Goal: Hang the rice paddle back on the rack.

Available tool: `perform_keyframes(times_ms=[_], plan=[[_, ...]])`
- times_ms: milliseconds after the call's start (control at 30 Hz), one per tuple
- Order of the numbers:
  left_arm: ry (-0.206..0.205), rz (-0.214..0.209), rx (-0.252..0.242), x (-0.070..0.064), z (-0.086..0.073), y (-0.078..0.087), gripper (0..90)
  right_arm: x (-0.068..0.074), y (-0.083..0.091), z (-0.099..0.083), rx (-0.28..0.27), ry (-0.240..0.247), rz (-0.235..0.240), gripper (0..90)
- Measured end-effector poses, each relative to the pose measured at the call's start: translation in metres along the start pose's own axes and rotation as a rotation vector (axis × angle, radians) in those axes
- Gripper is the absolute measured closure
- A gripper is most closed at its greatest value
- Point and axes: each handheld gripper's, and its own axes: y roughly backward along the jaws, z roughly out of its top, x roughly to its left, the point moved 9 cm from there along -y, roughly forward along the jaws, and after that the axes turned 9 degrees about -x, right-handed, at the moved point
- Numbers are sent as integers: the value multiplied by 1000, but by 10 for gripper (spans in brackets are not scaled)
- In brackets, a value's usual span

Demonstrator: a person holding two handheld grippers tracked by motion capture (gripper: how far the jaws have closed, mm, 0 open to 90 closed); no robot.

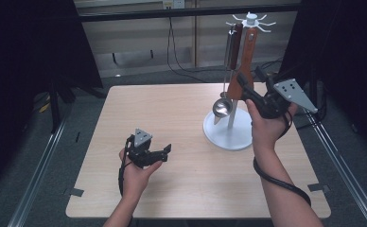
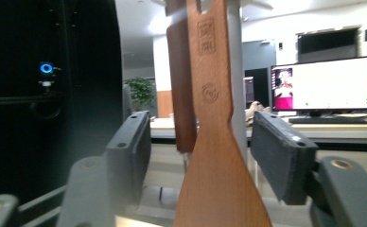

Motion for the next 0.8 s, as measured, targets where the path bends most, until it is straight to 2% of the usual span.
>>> perform_keyframes(times_ms=[133, 367, 600, 800], plan=[[11, 2, -8, -1, 1, 0, 162, 3, 3, -4, 13, -7, 24, 353], [7, 1, -3, -2, -1, -1, 162, 12, 8, -12, 27, -9, 64, 327], [5, 4, 3, -1, -3, 1, 162, 19, 16, -29, 77, -13, 106, 299], [8, 5, 0, 0, -3, 2, 162, 24, 23, -41, 92, -25, 135, 297]])
